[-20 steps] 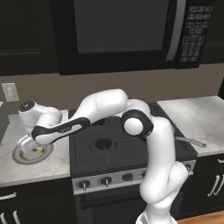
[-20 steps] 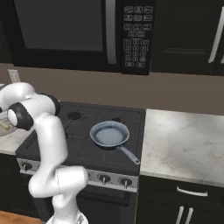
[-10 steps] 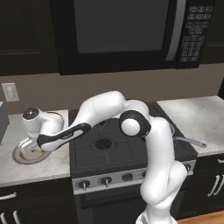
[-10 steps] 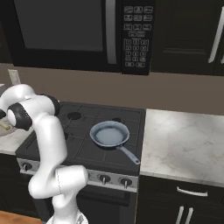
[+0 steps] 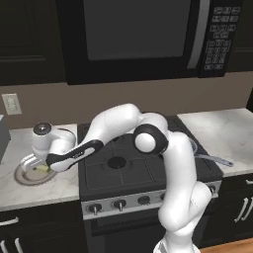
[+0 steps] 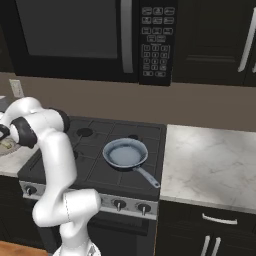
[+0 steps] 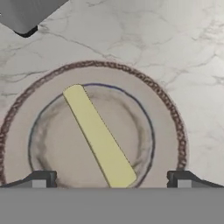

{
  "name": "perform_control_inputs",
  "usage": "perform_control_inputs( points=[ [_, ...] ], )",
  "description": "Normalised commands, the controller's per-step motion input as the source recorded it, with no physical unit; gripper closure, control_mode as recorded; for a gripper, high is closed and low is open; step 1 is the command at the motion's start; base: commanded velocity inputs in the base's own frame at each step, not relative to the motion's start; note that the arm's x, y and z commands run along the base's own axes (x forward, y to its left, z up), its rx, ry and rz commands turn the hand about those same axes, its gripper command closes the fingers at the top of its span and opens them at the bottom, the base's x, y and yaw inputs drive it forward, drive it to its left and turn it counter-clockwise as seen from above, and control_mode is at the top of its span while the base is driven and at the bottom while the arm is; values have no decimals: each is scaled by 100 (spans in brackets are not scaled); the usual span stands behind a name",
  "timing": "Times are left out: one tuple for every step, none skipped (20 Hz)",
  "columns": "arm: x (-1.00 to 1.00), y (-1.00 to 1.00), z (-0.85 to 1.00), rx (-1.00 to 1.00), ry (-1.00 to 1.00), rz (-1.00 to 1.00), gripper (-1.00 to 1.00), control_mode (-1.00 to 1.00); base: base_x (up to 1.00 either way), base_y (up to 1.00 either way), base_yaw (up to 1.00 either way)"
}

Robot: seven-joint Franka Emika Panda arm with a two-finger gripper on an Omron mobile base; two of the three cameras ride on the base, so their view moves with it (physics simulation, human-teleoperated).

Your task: Pick up the butter stick and place it in the pan. Then turn on the burner for the pan.

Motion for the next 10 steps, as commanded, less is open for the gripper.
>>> perform_control_inputs(
  points=[
    [19, 13, -2, 4, 0, 0, -100, -100, 0, 0, 0],
    [17, 14, -4, 1, 1, 0, -100, -100, 0, 0, 0],
    [13, 13, -3, 0, 1, 0, -100, -100, 0, 0, 0],
    [9, 17, -6, 0, 4, 0, -100, -100, 0, 0, 0],
    [7, 17, -5, 0, 6, 0, -100, -100, 0, 0, 0],
    [4, 18, -6, 0, 8, 0, -100, -100, 0, 0, 0],
    [2, 19, -7, 0, 8, 0, -100, -100, 0, 0, 0],
    [4, 19, -5, 0, 9, 0, -100, -100, 0, 0, 0],
    [6, 19, -5, 0, 10, 0, -100, -100, 0, 0, 0],
    [4, 20, -5, 0, 10, 0, -100, -100, 0, 0, 0]
  ],
)
